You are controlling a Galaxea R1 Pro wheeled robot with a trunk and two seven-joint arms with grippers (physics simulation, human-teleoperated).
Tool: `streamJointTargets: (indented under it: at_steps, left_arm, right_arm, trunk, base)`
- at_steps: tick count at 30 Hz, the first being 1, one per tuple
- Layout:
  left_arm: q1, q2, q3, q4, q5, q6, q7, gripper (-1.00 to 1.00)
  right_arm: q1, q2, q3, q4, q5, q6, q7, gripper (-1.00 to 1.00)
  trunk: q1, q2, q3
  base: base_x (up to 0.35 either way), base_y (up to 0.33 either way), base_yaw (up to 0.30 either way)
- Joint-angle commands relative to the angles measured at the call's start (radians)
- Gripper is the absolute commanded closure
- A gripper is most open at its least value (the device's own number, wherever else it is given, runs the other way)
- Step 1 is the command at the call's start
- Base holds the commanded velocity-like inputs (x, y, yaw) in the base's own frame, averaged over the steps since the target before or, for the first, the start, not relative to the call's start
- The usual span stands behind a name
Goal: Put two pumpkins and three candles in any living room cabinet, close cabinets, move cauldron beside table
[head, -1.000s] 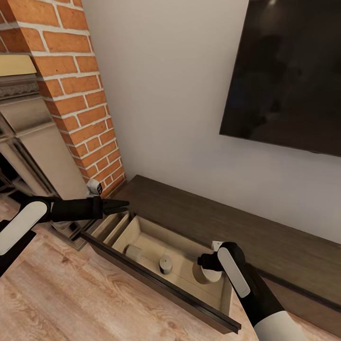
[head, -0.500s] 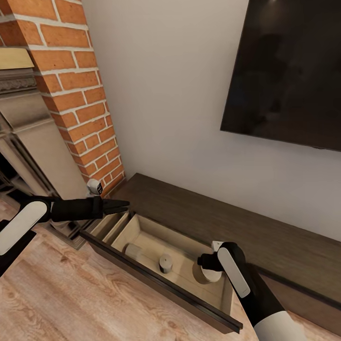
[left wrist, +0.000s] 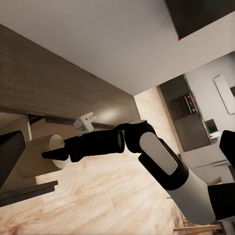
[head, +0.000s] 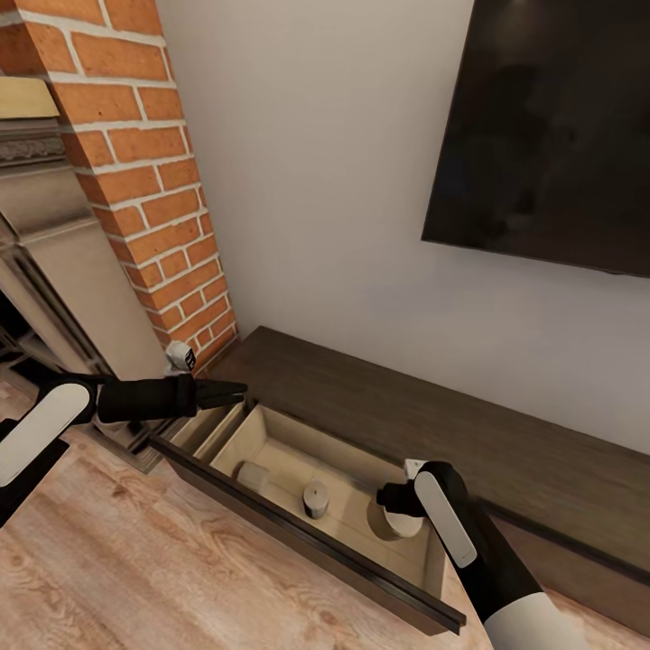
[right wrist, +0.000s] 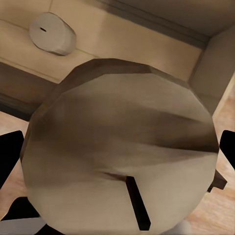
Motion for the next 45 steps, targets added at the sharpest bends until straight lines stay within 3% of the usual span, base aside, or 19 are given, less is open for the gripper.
streamJointTargets:
  at_steps: [1, 45]
  left_arm:
    - [-0.001, 0.001, -0.002, 0.000, -0.006, 0.000, -0.009, -1.00]
    - [-0.001, 0.001, -0.003, -0.007, -0.006, 0.000, -0.009, -1.00]
  right_arm:
    - [-0.001, 0.000, 0.001, -0.001, -0.012, 0.000, -0.012, 1.00]
    - [-0.003, 0.006, -0.002, 0.038, -0.009, -0.050, -0.011, 1.00]
  trunk:
    - [0.004, -0.008, -0.004]
    - [0.173, -0.316, -0.142]
  base:
    - [0.000, 0.000, 0.000]
    - [0.000, 0.000, 0.000]
